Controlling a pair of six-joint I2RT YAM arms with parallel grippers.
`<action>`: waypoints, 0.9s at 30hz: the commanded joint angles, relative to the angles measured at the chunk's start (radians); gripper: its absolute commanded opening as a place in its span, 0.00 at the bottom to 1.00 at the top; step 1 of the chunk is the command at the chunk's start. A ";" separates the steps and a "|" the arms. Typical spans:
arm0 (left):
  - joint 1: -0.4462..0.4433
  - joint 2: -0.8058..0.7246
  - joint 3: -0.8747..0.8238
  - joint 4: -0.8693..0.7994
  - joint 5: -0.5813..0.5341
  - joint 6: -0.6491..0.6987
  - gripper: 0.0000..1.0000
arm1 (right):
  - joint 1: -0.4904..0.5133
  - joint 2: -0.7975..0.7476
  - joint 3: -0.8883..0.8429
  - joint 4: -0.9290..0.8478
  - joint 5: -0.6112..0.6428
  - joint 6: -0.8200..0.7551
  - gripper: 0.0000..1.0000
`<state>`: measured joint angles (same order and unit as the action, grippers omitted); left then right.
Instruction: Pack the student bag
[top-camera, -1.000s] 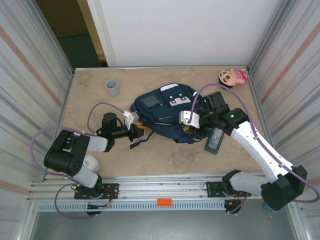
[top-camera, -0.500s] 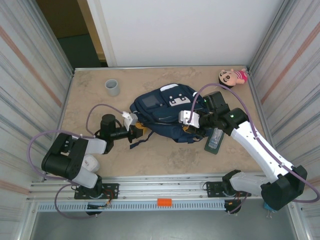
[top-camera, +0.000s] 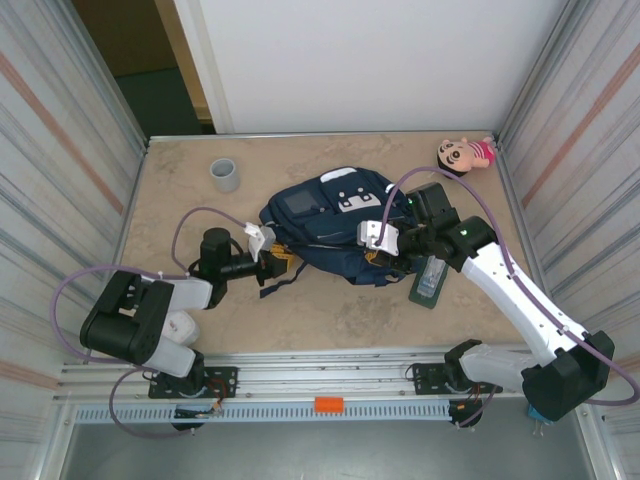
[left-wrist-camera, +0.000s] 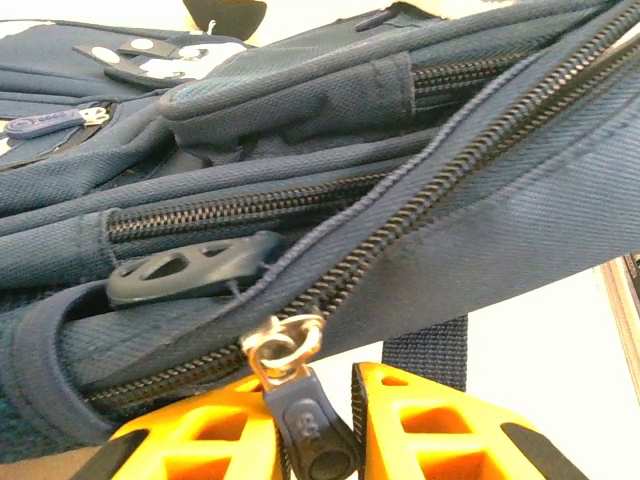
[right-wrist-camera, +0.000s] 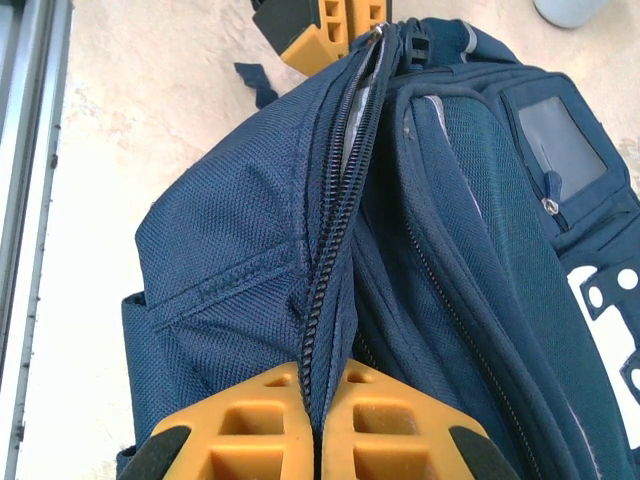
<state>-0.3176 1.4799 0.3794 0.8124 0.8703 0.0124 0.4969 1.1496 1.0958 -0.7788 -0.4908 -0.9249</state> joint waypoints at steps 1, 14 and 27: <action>-0.014 -0.040 -0.004 0.022 0.050 -0.007 0.27 | -0.004 -0.030 0.002 0.090 -0.036 0.012 0.00; -0.017 -0.071 -0.013 -0.012 0.007 -0.009 0.00 | -0.004 -0.032 -0.006 0.097 -0.038 0.018 0.00; -0.191 -0.218 0.085 -0.300 0.008 0.045 0.00 | 0.078 0.001 -0.099 0.351 0.093 0.147 0.00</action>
<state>-0.4625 1.3178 0.4175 0.5850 0.8249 0.0158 0.5503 1.1454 1.0058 -0.6369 -0.4240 -0.8349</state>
